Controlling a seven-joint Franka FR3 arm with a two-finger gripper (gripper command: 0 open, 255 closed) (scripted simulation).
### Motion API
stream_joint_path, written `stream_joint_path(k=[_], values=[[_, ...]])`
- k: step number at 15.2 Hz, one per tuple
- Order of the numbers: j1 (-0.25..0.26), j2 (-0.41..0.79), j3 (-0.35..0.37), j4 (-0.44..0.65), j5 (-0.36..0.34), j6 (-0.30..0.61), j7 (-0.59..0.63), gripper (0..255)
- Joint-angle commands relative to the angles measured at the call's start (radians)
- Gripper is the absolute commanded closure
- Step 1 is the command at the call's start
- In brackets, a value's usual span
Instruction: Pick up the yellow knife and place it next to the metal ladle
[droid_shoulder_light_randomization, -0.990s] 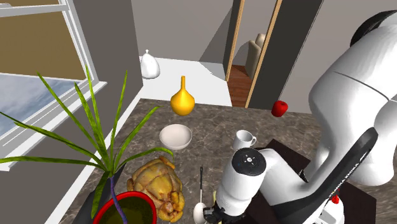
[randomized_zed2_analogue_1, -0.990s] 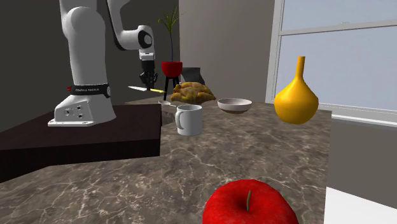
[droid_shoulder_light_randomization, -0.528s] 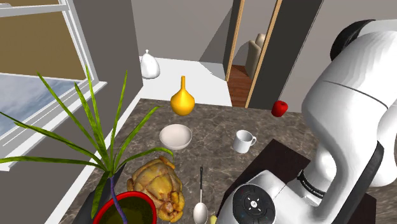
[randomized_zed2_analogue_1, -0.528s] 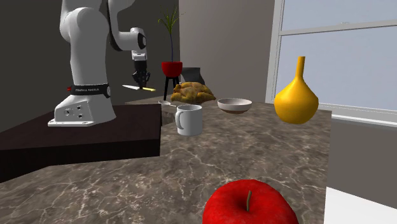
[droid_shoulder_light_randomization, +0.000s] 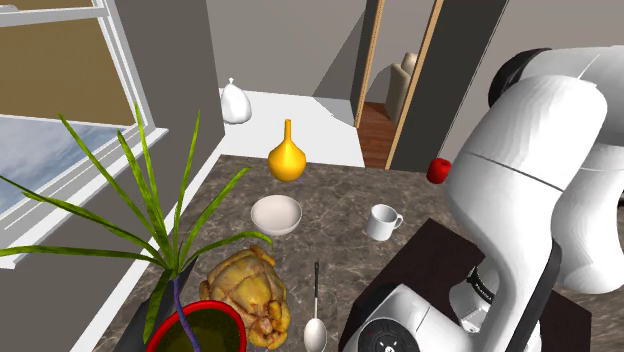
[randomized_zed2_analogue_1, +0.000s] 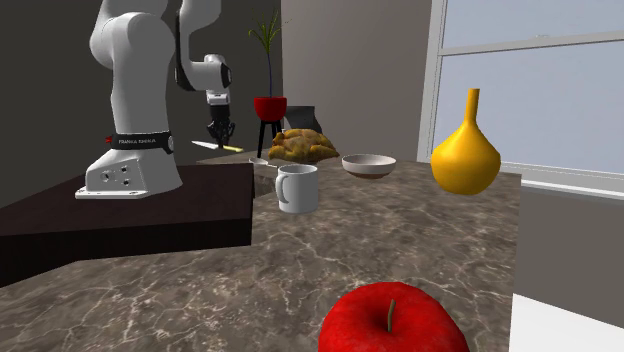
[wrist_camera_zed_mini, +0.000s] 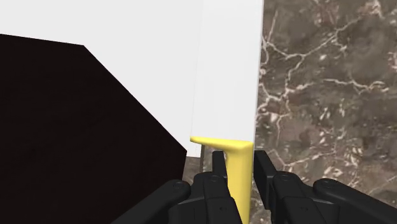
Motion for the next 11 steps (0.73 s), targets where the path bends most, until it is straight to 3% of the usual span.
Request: stream_joint_path(k=[1,11], values=[[0.021,0.032,-0.028,0.007,-0.039,0.021,0.029,255],[0.126,0.170,-0.161,0.050,-0.183,0.113,0.139,255]])
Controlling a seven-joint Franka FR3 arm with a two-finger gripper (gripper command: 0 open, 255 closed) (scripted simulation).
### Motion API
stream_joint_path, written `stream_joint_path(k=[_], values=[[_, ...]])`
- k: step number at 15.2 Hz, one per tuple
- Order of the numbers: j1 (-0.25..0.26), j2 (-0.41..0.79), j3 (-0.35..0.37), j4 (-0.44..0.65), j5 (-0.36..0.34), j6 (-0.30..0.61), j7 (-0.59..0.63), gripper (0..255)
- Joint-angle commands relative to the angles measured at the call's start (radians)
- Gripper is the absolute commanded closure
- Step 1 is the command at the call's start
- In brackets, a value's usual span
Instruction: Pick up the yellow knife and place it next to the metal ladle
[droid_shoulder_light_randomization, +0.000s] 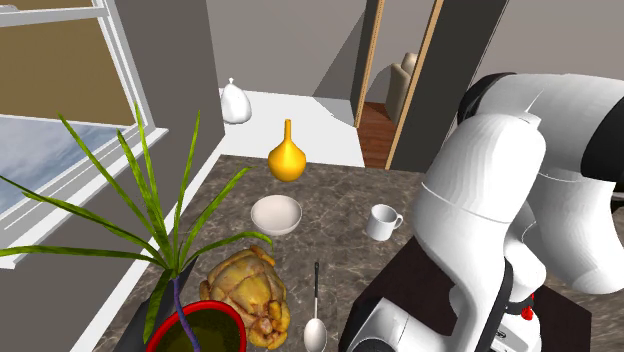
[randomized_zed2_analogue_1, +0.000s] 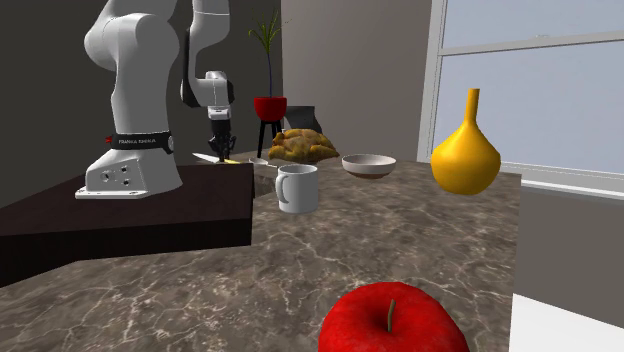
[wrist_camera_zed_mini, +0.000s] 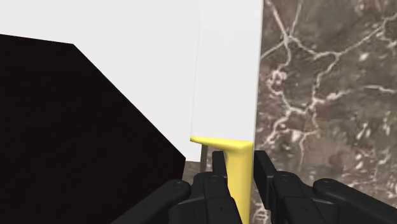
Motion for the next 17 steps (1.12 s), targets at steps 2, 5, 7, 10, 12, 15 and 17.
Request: stream_joint_path(k=[2,5,7,10,12,15,17], values=[[0.009,0.011,-0.011,0.004,-0.011,0.008,0.009,255],[0.009,0.011,-0.011,0.004,-0.011,0.008,0.008,255],[0.009,0.011,-0.011,0.004,-0.011,0.008,0.008,255],[0.009,0.011,-0.011,0.003,-0.011,0.008,0.008,0],[0.009,0.011,-0.011,0.003,-0.011,0.008,0.008,0],[-0.019,-0.025,0.024,-0.011,0.022,-0.015,-0.017,0],[-0.076,-0.097,0.096,-0.035,0.095,-0.062,-0.072,0]])
